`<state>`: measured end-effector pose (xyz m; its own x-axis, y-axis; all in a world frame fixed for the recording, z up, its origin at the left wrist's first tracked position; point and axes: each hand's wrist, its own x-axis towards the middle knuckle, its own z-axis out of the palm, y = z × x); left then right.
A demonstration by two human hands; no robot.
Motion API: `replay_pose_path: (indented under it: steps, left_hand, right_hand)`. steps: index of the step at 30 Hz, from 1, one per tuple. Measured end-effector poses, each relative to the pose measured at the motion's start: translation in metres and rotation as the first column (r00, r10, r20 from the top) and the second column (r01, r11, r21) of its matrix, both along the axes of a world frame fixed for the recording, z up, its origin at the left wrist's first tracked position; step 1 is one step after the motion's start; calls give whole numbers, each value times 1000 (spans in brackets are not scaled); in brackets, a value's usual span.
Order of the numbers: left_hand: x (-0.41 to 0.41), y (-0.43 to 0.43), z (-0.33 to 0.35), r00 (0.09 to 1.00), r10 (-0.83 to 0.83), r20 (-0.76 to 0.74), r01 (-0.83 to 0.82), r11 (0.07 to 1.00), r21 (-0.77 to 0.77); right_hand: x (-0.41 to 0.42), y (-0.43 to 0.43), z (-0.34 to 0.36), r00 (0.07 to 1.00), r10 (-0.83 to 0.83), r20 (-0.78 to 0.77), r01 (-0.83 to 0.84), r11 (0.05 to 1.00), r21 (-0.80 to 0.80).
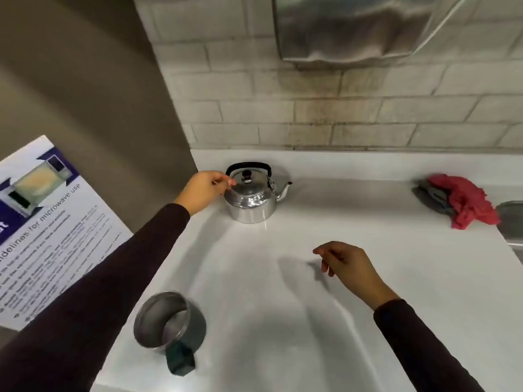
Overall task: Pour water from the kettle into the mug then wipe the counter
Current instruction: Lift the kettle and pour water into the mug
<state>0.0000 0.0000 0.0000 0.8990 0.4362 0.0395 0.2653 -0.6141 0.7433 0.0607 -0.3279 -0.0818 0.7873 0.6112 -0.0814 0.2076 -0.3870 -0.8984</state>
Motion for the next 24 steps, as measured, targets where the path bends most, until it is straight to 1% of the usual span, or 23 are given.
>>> replay_pose_path:
  steps: [1,3,5,7,8,10,12,15,16,17,18,19,20,22,23,24]
  left_hand:
    - [8,6,-3,1000,7,4,-7,1000,-1]
    - [27,17,-5,998,52,-36,-52,999,3]
    - [48,26,-10,981,127,-145,-135,990,-45]
    - [71,34,-21,947,161,-279,-189,979,-78]
    - [81,37,-29,930,173,-323,-211,974,-85]
    - [95,42,-39,906,222,-359,-300,937,-179]
    - [107,47,-49,911,257,-323,-364,868,-338]
    - [115,55,-52,914,327,-240,-404,698,-591]
    - [119,58,-52,912,340,-227,-403,652,-642]
    - [121,60,-50,915,351,-198,-387,626,-677]
    - [123,62,-47,926,345,-156,-353,636,-686]
    - [126,62,-43,941,323,-104,-308,684,-661]
    - [129,63,-39,958,282,-44,-252,764,-595]
    - [133,65,-28,993,108,49,-83,927,-366]
    - [134,64,-22,999,-15,34,23,970,-240]
    - [135,64,-17,991,-135,-22,132,984,-124]
  right_hand:
    - [1,2,-1,1000,-9,-2,9,1000,4]
    - [2,8,1,999,-47,-25,47,999,2]
    - [0,13,-2,996,-70,-46,71,997,17]
    - [-2,15,-3,993,-105,-53,107,994,19]
    - [-4,15,-2,992,-112,-61,113,993,18]
    - [-7,15,-2,989,-126,-75,127,992,11]
    - [-11,15,-3,986,-148,-77,149,989,10]
    - [-18,15,-3,981,-178,-79,178,984,-14]
    - [-20,15,-4,980,-187,-70,185,982,-26]
    - [-21,15,-4,979,-190,-67,188,981,-36]
    - [-23,16,-3,979,-196,-64,193,980,-44]
    - [-25,16,-3,978,-201,-59,198,979,-51]
    - [-27,17,-3,977,-207,-53,204,977,-57]
    - [-30,19,-1,976,-213,-50,210,976,-65]
    - [-31,19,0,975,-216,-48,212,975,-71]
    - [-33,19,0,975,-219,-45,216,974,-76]
